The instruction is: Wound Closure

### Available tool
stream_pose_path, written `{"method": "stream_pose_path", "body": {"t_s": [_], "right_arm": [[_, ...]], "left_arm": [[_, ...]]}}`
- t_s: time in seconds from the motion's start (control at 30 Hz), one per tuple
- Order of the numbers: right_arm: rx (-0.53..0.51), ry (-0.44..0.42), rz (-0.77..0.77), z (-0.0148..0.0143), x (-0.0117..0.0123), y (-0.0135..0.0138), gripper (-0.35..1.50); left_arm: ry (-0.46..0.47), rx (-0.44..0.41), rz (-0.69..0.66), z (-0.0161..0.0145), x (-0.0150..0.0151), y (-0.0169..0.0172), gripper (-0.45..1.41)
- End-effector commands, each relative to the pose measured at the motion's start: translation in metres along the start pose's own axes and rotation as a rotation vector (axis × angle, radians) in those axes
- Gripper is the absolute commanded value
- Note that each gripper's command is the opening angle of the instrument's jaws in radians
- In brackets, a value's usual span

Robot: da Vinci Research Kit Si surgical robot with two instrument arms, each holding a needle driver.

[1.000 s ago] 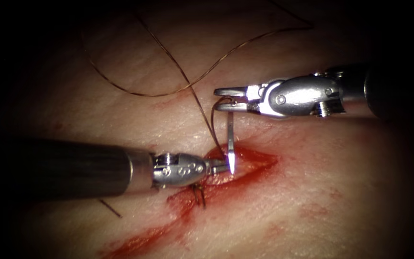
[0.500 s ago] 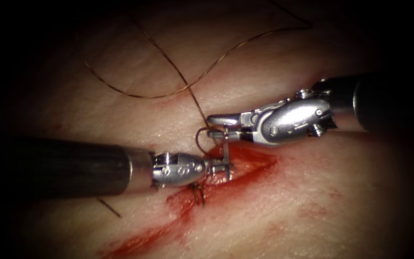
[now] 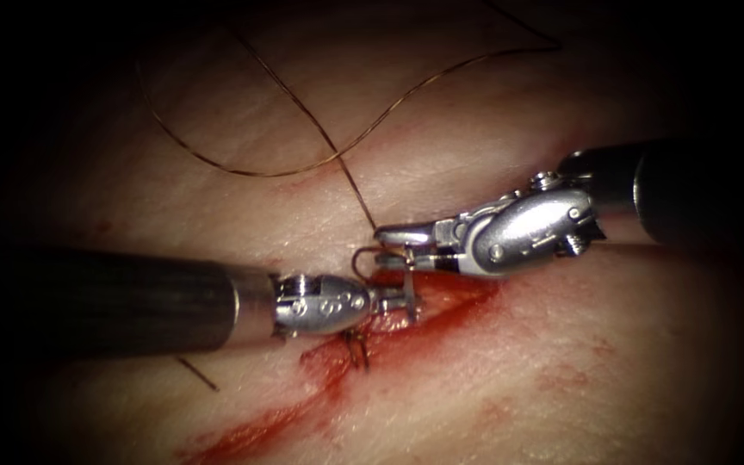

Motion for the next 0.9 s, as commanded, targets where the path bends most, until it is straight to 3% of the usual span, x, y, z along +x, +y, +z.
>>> {"method": "stream_pose_path", "body": {"t_s": [0.03, 0.5, 0.73, 0.9], "right_arm": [[0.011, -0.003, 0.022, 0.0007, -0.0005, -0.0002, -0.35], [0.048, 0.030, 0.245, 0.0012, -0.0003, 0.0021, -0.35], [0.128, -0.016, 0.365, 0.0016, -0.0009, 0.0028, -0.35], [0.127, -0.018, 0.541, 0.0013, -0.0021, 0.0037, -0.35]], "left_arm": [[-0.003, -0.002, 0.000, 0.0008, -0.0003, 0.0004, -0.37], [-0.005, -0.003, 0.006, 0.0008, -0.0003, 0.0004, -0.38], [-0.005, -0.003, 0.012, 0.0008, -0.0003, 0.0005, -0.38], [-0.014, -0.006, 0.016, 0.0007, 0.0000, 0.0007, -0.38]]}}
